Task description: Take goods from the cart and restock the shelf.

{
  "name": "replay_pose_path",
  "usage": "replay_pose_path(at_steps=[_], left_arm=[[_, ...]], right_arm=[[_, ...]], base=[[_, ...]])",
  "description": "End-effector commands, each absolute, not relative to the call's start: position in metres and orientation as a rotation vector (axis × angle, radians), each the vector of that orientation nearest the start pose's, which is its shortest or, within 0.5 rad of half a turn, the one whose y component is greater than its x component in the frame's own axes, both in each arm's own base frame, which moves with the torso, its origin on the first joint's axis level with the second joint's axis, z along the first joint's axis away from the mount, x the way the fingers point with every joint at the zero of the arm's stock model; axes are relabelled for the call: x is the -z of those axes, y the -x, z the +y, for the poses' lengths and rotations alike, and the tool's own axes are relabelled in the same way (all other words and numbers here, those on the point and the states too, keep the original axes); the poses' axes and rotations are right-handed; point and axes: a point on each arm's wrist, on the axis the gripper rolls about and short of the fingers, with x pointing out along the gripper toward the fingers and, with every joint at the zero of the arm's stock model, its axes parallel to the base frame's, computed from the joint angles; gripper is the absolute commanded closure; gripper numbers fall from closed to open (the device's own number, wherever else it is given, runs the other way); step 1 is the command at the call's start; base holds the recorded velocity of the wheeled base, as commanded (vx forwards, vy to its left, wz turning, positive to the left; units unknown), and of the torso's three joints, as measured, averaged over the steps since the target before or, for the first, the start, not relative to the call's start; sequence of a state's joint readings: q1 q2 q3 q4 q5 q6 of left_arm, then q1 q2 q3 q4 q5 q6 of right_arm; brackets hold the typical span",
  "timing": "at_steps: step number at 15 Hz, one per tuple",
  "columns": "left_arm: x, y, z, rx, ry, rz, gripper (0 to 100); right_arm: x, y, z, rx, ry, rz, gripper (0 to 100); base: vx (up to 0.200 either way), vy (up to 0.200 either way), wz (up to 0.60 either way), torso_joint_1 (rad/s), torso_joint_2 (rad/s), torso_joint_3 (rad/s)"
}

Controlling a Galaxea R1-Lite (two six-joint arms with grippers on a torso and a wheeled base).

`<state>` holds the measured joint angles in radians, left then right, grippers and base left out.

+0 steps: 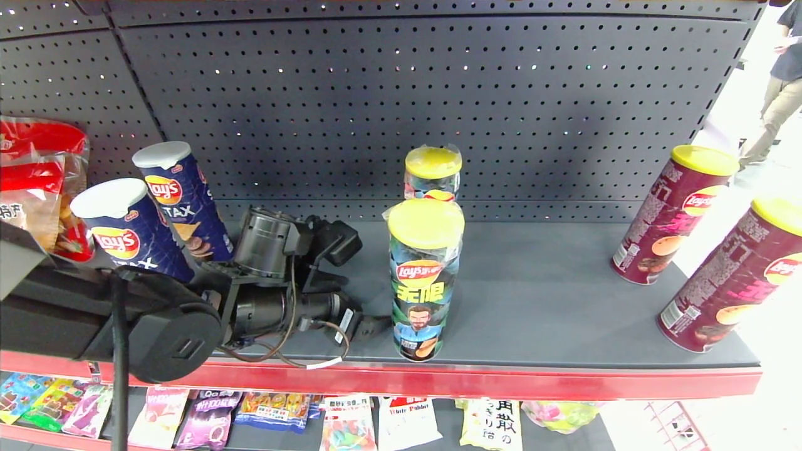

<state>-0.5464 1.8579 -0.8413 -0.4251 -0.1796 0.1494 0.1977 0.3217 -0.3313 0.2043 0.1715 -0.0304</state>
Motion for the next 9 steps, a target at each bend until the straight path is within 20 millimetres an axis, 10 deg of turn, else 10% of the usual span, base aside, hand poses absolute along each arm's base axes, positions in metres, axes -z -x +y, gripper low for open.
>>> replay_pose_path(at_steps=[1,9], left_arm=[[-0.1224,-0.2771,-0.1731,0.748,-0.248,0.539,0],[-0.1223,-0.2679,-0.1663,0.763,-0.244,0.553,0]], right_arm=[[-0.1523,0.0102,0.0019,-0.372,0.033,0.195,0],[-0.1523,0.0107,0.0018,-0.371,0.033,0.192,0]], base=[[0.0,0.0,0.0,0.0,0.0,0.0],[0.0,0.0,0.0,0.0,0.0,0.0]])
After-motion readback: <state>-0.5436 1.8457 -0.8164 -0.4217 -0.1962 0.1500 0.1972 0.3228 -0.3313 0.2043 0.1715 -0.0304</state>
